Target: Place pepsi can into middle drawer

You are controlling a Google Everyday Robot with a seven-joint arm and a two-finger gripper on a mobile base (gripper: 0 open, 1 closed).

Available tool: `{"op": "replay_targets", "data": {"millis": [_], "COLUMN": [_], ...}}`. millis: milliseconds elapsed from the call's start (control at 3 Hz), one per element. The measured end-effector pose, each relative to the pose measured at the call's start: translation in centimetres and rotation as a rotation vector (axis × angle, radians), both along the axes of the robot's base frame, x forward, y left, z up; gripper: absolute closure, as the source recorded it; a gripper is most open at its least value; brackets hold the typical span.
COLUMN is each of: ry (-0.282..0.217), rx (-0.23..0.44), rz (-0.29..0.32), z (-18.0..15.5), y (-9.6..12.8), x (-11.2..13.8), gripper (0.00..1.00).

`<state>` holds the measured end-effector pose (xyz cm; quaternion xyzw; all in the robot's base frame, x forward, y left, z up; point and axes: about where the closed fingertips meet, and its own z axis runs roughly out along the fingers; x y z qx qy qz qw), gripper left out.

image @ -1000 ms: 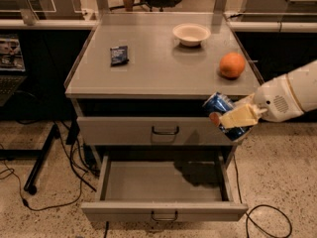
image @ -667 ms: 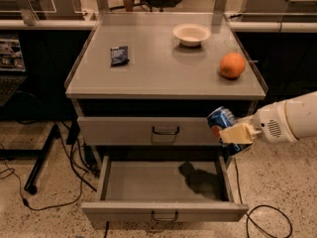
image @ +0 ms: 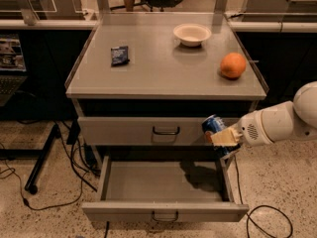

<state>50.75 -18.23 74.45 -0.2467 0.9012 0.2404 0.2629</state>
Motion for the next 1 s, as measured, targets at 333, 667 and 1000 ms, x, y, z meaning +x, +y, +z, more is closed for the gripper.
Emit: {"op": "replay_targets", "data": {"millis": [333,667,1000], "ry": [0.0,0.023,0.07], "rx": [0.0,-0.001,0.014], "rz": [0.0,-0.024,-0.069], "z": [0.0,-2.5,-7.3], "y": [0.0,0.8,1.6], "x": [0.0,-0.1,-0.3], "gripper": [1.0,1.0,1.0]}}
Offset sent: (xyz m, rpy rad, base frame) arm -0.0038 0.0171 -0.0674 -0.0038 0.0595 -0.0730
